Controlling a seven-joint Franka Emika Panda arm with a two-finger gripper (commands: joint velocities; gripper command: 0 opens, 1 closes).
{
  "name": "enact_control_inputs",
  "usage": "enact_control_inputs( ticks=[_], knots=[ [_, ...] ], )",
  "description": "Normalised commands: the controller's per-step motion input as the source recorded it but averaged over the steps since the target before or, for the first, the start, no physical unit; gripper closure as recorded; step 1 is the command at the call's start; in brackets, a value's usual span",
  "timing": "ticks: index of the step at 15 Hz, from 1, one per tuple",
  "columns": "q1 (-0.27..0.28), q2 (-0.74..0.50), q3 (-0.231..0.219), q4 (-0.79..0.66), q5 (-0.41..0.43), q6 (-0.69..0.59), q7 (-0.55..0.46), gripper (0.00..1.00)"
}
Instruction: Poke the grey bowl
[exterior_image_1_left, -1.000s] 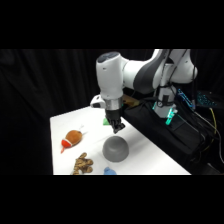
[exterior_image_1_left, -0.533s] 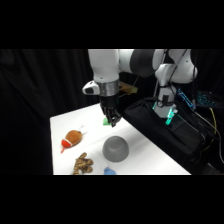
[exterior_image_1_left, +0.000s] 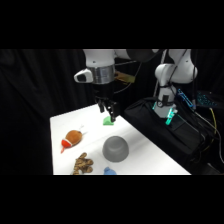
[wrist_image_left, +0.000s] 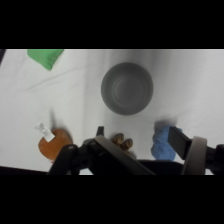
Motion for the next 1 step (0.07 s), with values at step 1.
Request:
enact_control_inputs(
  ticks=[1],
  knots=[
    [-0.041, -0.04, -0.010, 0.13, -0.017, -0.15, -0.04, 0.00]
  ],
)
